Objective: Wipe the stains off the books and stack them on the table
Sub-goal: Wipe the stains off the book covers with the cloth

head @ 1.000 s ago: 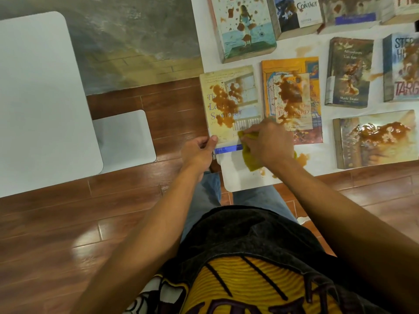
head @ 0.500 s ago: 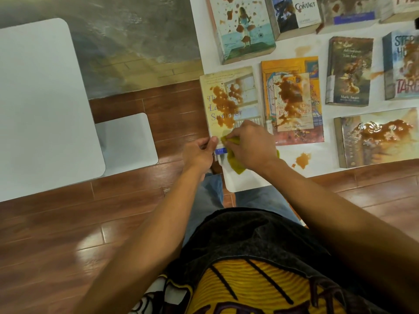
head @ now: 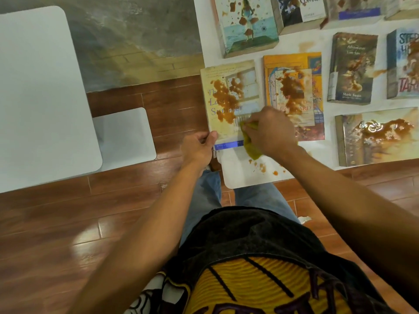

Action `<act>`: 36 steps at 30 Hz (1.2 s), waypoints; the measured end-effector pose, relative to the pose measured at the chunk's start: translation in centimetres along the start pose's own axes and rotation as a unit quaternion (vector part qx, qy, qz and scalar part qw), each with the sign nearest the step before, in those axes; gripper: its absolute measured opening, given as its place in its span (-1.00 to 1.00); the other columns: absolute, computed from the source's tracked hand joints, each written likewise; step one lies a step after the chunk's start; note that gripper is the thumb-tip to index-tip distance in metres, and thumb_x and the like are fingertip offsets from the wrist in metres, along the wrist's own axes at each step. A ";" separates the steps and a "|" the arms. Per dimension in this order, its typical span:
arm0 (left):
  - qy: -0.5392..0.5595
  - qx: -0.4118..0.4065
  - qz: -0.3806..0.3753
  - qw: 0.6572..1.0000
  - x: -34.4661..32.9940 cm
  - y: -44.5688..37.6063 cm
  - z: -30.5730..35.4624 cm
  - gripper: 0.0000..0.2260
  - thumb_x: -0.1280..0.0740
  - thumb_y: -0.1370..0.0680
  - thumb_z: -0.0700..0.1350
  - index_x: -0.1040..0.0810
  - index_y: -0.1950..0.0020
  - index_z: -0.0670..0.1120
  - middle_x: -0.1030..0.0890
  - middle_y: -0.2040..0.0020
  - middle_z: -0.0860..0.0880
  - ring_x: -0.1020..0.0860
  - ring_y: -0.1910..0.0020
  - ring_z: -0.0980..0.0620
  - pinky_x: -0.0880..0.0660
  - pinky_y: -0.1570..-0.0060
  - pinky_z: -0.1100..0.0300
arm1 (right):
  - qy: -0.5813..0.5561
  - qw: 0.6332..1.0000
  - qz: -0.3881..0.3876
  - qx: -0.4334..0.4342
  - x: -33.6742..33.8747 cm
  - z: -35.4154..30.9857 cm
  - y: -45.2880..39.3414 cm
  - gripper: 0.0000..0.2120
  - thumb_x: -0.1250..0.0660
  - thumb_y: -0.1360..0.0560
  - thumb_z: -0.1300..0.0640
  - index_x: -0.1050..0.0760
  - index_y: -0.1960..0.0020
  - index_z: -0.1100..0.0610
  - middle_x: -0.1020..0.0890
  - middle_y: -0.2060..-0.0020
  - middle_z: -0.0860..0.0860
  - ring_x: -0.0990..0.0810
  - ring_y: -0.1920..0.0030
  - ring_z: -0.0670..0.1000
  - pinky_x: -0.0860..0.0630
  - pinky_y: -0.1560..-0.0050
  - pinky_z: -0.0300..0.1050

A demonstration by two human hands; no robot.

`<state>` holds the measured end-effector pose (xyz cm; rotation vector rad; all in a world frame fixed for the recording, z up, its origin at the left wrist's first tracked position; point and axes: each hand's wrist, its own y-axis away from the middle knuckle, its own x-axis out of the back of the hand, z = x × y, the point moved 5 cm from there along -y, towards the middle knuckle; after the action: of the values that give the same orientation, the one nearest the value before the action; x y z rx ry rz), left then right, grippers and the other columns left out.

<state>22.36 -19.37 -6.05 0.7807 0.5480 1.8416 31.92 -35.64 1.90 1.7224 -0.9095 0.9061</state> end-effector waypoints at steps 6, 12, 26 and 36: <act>0.002 0.002 0.013 1.000 -0.2 0.2 0.0 -0.78 -0.40 -0.60 -0.04 -0.68 -0.14 -0.16 -0.70 -0.02 0.02 -0.63 0.16 0.20 -0.49 0.34 0.46 | 0.001 1.000 0.010 -0.029 1.8 0.7 -2.9 -0.77 -0.38 -0.56 -0.06 -0.66 -0.13 0.01 -0.62 -0.07 0.09 -0.62 0.02 0.15 -0.62 0.02 0.08; -0.004 0.004 0.008 1.000 -0.2 0.2 0.1 -0.77 -0.39 -0.60 -0.04 -0.67 -0.15 -0.16 -0.71 -0.07 -0.04 -0.63 0.14 0.17 -0.50 0.33 0.46 | 0.038 0.998 -0.026 0.035 0.8 0.0 -1.0 -0.77 -0.35 -0.57 -0.08 -0.67 -0.13 -0.02 -0.58 -0.05 0.06 -0.59 0.02 0.14 -0.53 0.08 -0.02; -0.045 -0.005 0.014 0.999 0.1 1.0 1.4 -0.76 -0.36 -0.62 -0.05 -0.65 -0.17 -0.18 -0.70 -0.10 -0.05 -0.55 0.23 0.28 -0.43 0.38 0.52 | 0.039 0.999 0.023 -0.004 2.8 0.2 -4.0 -0.76 -0.36 -0.58 -0.07 -0.65 -0.17 -0.01 -0.62 -0.12 0.09 -0.61 -0.03 0.16 -0.54 0.04 -0.01; -0.142 -0.057 0.031 0.988 -2.2 3.7 3.0 0.01 -0.52 -0.44 0.20 0.11 -0.64 0.05 -0.33 -0.48 -0.08 -0.41 -0.40 -0.11 -0.45 -0.28 -0.07 | 0.040 0.999 0.016 -0.026 1.6 0.1 -2.9 -0.79 -0.33 -0.59 -0.02 -0.65 -0.15 0.00 -0.60 -0.12 0.10 -0.61 -0.01 0.19 -0.45 0.15 -0.07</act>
<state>22.85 -22.78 -2.08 0.9706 0.2350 1.7605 35.21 -35.22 2.10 1.6193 -0.9027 0.9574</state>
